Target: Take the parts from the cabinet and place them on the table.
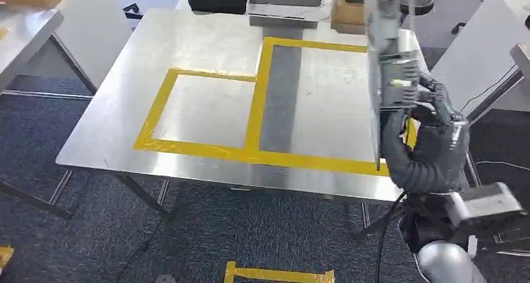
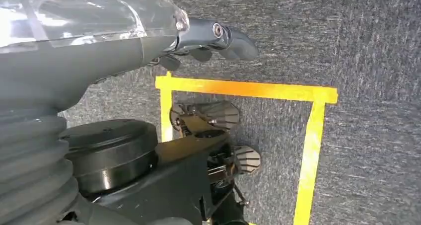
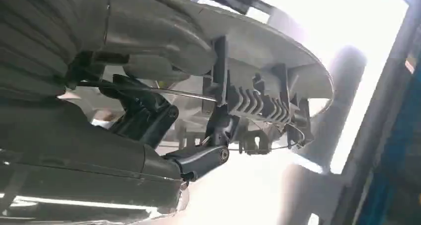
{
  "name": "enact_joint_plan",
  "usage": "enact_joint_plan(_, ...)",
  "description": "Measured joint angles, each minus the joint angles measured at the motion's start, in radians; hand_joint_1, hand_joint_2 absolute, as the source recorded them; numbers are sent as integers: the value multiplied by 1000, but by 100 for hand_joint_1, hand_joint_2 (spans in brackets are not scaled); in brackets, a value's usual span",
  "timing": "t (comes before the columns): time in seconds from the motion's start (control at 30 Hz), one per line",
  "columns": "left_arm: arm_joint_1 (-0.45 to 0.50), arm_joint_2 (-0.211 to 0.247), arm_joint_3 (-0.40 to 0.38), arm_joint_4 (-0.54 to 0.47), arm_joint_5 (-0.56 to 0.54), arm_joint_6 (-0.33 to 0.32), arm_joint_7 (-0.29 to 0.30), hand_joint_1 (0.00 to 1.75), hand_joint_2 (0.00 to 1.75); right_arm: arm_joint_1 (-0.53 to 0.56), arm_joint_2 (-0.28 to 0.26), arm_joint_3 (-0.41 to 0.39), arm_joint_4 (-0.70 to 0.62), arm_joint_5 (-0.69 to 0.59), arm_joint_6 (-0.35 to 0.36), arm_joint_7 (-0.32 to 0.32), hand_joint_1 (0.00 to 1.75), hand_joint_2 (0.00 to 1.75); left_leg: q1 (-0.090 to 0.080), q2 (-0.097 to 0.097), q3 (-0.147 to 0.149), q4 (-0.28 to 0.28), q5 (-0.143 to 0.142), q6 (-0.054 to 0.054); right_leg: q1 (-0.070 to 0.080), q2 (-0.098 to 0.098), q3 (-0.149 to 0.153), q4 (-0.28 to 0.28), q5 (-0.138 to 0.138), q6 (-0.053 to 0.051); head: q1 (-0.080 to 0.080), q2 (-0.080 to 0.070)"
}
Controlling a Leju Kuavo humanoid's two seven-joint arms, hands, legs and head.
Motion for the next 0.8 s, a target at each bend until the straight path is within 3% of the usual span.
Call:
enact_joint_plan(0.13, -1, -1, 0, 0, -4, -11, -5, 0, 175, -130, -25, 82, 11, 39, 257, 202, 175, 175, 0, 5, 1, 0, 0, 0, 0, 3, 0, 0, 1, 2, -1, 0)
enact_joint_plan(0.2, -1, -3, 0, 0, -11, -16, -9, 0, 175, -223, -31, 141, 26, -11, 387, 307, 175, 175, 0, 9, 0, 0, 1, 1, 0, 4, -1, 0, 3, 2, 0, 0)
enact_joint_plan(0.27, -2, -6, 0, 0, -18, -20, -11, 0, 175, -324, -32, 212, 55, -78, 464, 374, 175, 175, 0, 13, 1, 0, 1, 1, 0, 6, -1, 0, 4, 1, 0, 0)
enact_joint_plan(0.57, -15, -26, -6, 0, -64, -40, 21, 0, 175, -626, -20, 456, 294, -245, 493, 447, 175, 175, 1, 18, 0, 0, 1, 1, 0, 8, -1, 1, 4, 1, -2, 0)
enact_joint_plan(0.8, -21, -32, -6, 0, -73, -46, 36, 0, 175, -710, -2, 541, 462, -252, 499, 459, 175, 175, 1, 20, 0, 0, 1, 1, 0, 10, -1, 0, 4, 1, -1, 0)
